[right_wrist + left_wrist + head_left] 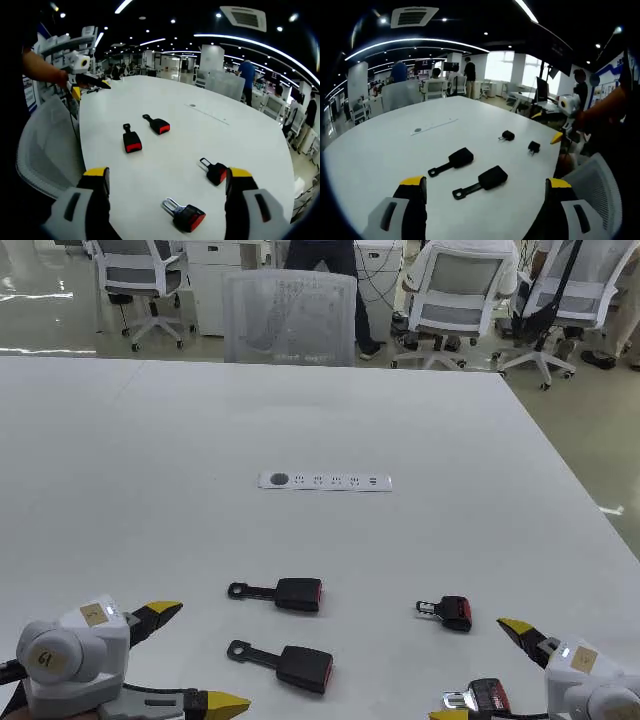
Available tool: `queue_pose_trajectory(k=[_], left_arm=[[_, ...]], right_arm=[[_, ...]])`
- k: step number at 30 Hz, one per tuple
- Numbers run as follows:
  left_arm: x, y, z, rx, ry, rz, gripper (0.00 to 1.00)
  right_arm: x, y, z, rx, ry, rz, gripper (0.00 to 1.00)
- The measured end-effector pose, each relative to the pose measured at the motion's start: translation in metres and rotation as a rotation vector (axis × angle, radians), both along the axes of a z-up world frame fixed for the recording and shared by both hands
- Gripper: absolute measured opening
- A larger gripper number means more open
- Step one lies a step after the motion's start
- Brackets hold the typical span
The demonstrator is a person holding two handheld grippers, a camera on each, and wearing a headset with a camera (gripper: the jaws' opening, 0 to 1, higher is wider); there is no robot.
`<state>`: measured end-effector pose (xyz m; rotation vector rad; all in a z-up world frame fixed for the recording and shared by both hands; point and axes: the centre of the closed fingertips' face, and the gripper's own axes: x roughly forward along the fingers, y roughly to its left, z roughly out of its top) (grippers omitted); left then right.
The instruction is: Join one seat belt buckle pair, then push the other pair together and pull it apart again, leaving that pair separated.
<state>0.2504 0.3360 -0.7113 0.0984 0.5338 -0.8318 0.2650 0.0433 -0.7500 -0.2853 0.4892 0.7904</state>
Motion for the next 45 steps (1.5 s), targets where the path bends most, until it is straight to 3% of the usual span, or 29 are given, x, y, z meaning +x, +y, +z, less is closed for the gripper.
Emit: queue_pose_trajectory(k=[18,45], left_arm=[[0.005,0.003,-0.001,0.012,-0.003,-0.002,1.00],[0.010,0.000,-0.003,0.015,-0.001,0.002,1.00]], right_arm=[[0.004,0.006,-0.002,0.002,0.006,0.014,0.96],[0.009,-0.001,-0.002,-0.012,0.014,0.027,0.95]])
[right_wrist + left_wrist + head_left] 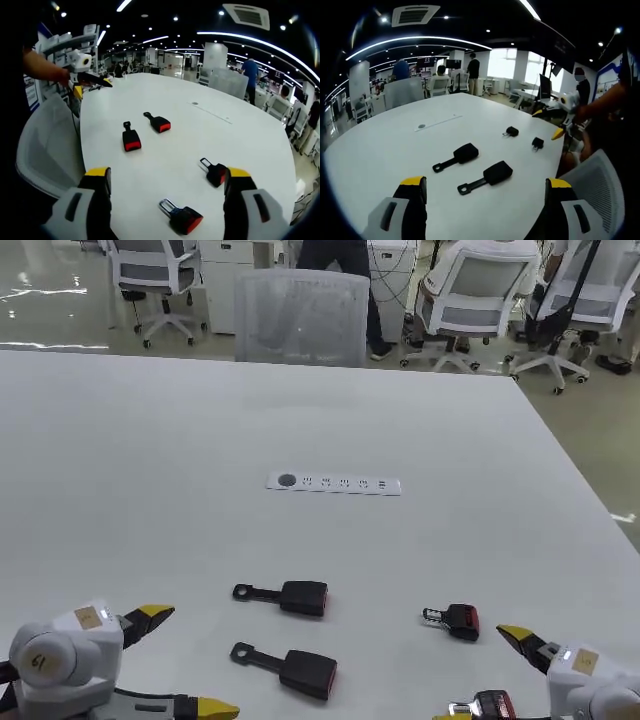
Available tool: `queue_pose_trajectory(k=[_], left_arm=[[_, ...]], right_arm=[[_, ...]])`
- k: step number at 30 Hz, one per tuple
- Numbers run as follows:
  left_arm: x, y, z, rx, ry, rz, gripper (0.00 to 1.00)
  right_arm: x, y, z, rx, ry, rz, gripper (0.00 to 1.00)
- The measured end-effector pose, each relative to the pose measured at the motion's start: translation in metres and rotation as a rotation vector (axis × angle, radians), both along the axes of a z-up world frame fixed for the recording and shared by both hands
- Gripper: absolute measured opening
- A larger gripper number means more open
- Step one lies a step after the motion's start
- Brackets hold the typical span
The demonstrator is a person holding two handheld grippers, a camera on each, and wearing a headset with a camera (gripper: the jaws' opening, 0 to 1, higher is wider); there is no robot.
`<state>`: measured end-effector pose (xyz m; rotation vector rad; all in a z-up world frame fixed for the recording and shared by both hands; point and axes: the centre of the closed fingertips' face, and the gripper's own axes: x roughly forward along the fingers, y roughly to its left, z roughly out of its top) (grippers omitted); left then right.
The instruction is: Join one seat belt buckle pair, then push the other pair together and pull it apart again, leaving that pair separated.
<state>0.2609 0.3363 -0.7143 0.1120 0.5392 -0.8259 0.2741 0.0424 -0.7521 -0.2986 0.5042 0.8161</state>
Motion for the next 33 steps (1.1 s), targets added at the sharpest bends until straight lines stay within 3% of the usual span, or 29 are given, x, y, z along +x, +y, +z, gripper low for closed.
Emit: queue_pose_trajectory(k=[16,33], left_arm=[[0.002,-0.007,-0.003,0.013,0.007,-0.014,0.99],[0.007,-0.017,-0.015,0.038,0.037,-0.049,0.99]], right_arm=[[-0.001,-0.008,-0.005,-0.016,0.010,0.003,0.92],[-0.003,-0.025,-0.016,-0.042,0.038,0.006,0.90]])
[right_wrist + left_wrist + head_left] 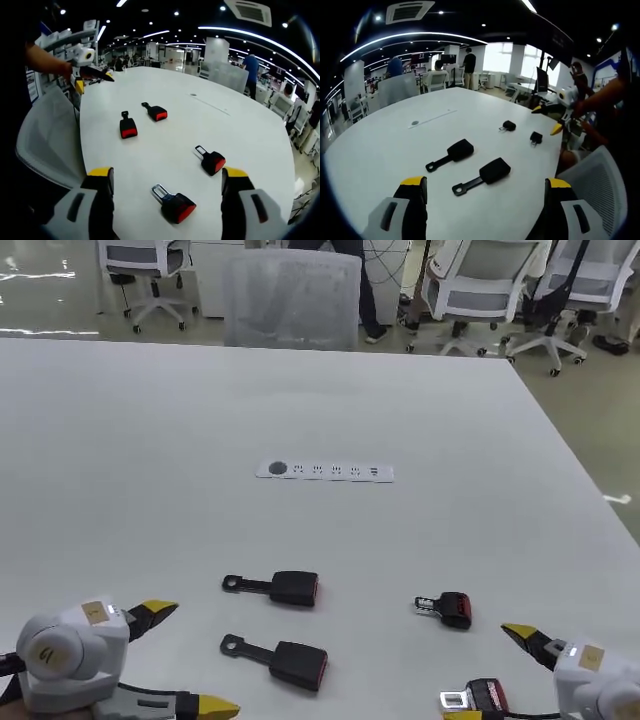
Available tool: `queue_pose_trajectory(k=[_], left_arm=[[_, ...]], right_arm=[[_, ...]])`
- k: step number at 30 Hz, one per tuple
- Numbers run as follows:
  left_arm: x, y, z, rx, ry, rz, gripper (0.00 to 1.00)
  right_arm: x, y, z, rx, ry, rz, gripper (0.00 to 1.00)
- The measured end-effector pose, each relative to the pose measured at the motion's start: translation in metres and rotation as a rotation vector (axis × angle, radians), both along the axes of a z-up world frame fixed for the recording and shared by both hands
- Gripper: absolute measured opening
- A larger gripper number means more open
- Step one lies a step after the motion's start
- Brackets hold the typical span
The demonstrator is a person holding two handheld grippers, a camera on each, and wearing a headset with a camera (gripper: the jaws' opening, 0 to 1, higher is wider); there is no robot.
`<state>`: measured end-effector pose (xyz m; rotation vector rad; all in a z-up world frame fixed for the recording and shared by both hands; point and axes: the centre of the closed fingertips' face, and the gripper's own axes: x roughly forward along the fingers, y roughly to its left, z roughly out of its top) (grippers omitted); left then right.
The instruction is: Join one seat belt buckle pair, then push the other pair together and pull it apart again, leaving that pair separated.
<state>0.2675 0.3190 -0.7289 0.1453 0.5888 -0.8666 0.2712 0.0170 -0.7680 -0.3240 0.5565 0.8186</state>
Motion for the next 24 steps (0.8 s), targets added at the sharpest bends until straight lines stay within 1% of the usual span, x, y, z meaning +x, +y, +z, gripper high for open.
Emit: queue_pose_trajectory(k=[4,9,13,19,21,22,24], left_arm=[[0.001,-0.003,-0.001,0.007,0.004,-0.012,0.99],[0.005,-0.005,-0.004,0.016,0.010,-0.027,0.99],[0.006,-0.009,-0.009,0.035,0.020,-0.051,0.98],[0.007,-0.017,-0.018,0.053,0.038,-0.087,0.96],[0.008,-0.019,-0.024,0.063,0.047,-0.105,0.96],[0.008,-0.022,-0.026,0.065,0.054,-0.117,0.95],[0.008,-0.025,-0.029,0.075,0.056,-0.138,0.95]], right_arm=[[0.001,-0.003,-0.002,-0.004,0.009,0.003,0.89],[0.001,-0.007,-0.007,-0.021,0.019,0.017,0.89],[0.000,-0.012,-0.013,-0.041,0.035,0.039,0.88],[-0.002,-0.020,-0.022,-0.057,0.068,0.064,0.86],[-0.003,-0.023,-0.026,-0.066,0.074,0.076,0.85],[-0.005,-0.024,-0.030,-0.070,0.095,0.087,0.85],[-0.006,-0.025,-0.032,-0.074,0.102,0.097,0.85]])
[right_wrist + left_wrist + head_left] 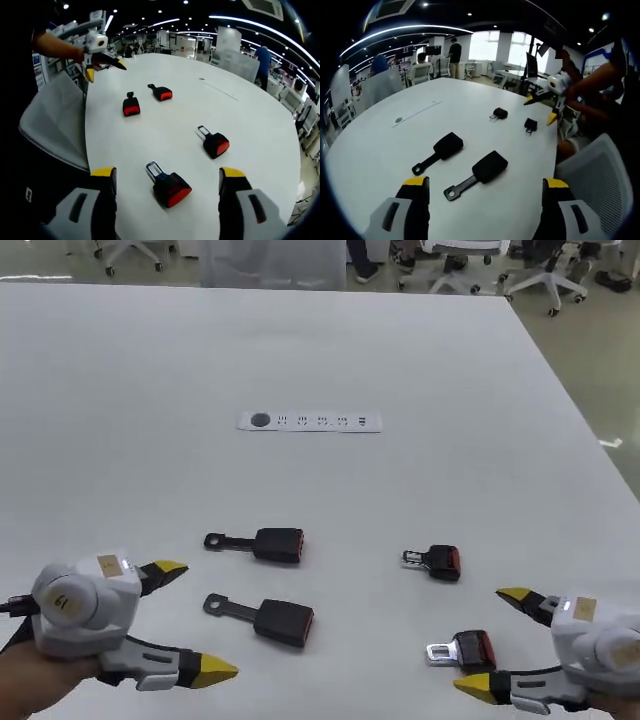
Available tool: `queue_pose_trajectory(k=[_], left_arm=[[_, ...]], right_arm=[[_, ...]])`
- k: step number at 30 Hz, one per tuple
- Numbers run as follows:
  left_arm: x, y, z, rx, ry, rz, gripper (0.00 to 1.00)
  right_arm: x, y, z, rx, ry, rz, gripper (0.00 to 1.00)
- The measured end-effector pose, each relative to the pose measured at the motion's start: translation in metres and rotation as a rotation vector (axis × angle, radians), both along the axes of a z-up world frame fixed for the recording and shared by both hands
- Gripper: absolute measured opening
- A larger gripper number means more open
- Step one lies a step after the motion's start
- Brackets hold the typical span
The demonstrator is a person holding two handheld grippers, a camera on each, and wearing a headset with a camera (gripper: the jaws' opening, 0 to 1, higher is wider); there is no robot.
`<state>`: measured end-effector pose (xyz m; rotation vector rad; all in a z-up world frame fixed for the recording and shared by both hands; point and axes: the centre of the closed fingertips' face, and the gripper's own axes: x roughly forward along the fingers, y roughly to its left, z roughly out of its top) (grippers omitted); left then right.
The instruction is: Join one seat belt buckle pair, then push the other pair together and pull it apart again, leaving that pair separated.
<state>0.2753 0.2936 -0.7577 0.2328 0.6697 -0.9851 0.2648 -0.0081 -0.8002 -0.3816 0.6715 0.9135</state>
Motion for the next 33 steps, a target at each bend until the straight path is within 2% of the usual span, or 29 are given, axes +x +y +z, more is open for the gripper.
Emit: queue_pose_trajectory(k=[2,10,15,21,28,33], left_arm=[[0.000,-0.004,-0.004,0.023,0.007,-0.027,0.94],[0.010,-0.019,-0.016,0.049,0.021,-0.098,0.91],[0.016,-0.026,-0.022,0.060,0.026,-0.129,0.90],[0.018,-0.031,-0.036,0.088,0.044,-0.180,0.89],[0.019,-0.035,-0.047,0.119,0.054,-0.238,0.86],[0.022,-0.041,-0.053,0.136,0.057,-0.279,0.83]], right_arm=[[-0.002,-0.002,-0.003,-0.014,0.006,0.021,0.83],[-0.004,-0.007,-0.016,-0.063,0.037,0.089,0.78],[-0.001,-0.005,-0.019,-0.056,0.053,0.101,0.77],[0.002,-0.004,-0.028,-0.060,0.083,0.131,0.76],[-0.001,-0.010,-0.036,-0.074,0.114,0.159,0.74],[-0.002,-0.013,-0.042,-0.091,0.130,0.182,0.70]])
